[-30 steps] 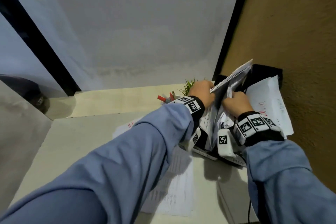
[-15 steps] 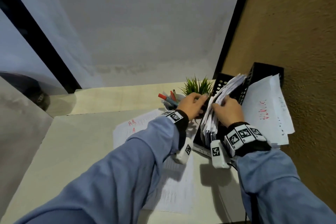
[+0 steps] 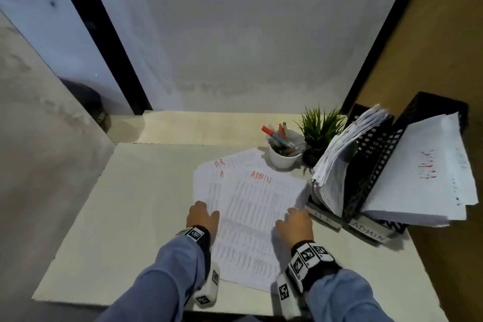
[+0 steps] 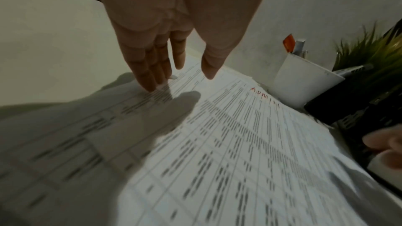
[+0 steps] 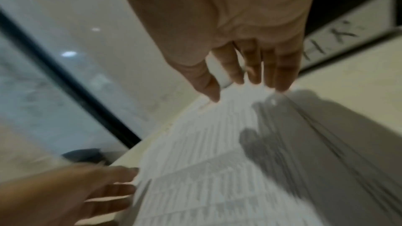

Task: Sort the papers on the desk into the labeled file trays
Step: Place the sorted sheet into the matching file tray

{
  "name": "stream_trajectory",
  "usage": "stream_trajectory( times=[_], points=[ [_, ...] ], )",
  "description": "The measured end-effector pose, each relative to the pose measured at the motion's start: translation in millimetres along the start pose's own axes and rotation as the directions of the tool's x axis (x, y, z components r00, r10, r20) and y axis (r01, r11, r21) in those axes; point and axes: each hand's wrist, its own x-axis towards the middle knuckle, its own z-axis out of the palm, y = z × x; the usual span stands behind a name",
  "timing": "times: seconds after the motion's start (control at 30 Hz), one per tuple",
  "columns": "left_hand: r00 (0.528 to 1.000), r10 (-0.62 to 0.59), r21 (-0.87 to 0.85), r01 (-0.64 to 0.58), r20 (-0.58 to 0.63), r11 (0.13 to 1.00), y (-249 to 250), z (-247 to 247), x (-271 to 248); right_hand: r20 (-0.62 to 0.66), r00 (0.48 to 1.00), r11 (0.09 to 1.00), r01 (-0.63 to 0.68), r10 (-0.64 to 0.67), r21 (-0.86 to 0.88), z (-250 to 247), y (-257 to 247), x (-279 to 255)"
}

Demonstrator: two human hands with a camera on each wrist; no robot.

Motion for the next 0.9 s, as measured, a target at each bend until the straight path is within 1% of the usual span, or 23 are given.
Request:
stream_trajectory(
  times=[0.07,0.13,0.2,0.23,0.33,0.37,0.43,0.5,0.6,0.7,0.73,0.8,0.9],
  points=[
    [1.000,-0.006,-0.058,0.005,-0.013,0.998,-5,5,-5,-0.043,0.989,0.989,-0.141,0.142,0.038,7,11,7],
    [0.998,-0.050,-0.141,0.055,0.043,0.988,-8,9,-7,-0.026,0.980,0.978,-0.194,0.197,0.076,11,18,12],
    [0.990,-0.089,-0.201,0.109,0.107,0.973,-11,13,-7,-0.020,0.986,0.969,-0.158,0.165,0.188,14,24,16],
    [0.990,-0.076,-0.216,0.100,0.118,0.971,-14,15,-8,-0.014,0.987,0.956,-0.148,0.157,0.255,14,24,15],
    [0.993,0.034,-0.204,-0.010,0.115,0.979,-19,17,-10,-0.039,0.988,0.914,-0.121,0.147,0.386,10,28,14],
    [0.991,0.077,-0.209,-0.054,0.106,0.976,-21,18,-9,-0.062,0.989,0.909,-0.095,0.131,0.406,10,30,17],
    [0.990,0.106,-0.256,-0.078,0.096,0.964,-22,14,-11,-0.060,0.994,0.913,-0.062,0.094,0.404,11,32,22],
    [0.990,0.096,-0.305,-0.060,0.104,0.950,-23,10,-12,-0.041,0.994,0.893,-0.068,0.096,0.445,13,37,26],
    [0.994,0.046,-0.372,-0.008,0.095,0.928,-27,8,-10,0.023,0.996,0.849,-0.086,0.087,0.522,13,41,28],
    [1.000,-0.028,-0.459,0.028,0.007,0.888,-27,7,-5,0.001,0.999,0.810,-0.040,0.049,0.585,9,46,28],
    [0.998,-0.064,-0.492,0.044,-0.024,0.869,-27,8,-3,-0.008,1.000,0.778,-0.014,0.024,0.628,8,48,28],
    [0.992,-0.112,-0.546,0.061,-0.060,0.836,-26,7,0,0.008,1.000,0.705,-0.010,0.006,0.710,7,51,24],
    [0.993,-0.113,-0.513,0.077,-0.038,0.855,-22,3,0,0.038,0.999,0.636,-0.040,0.016,0.770,10,56,26]
  ],
)
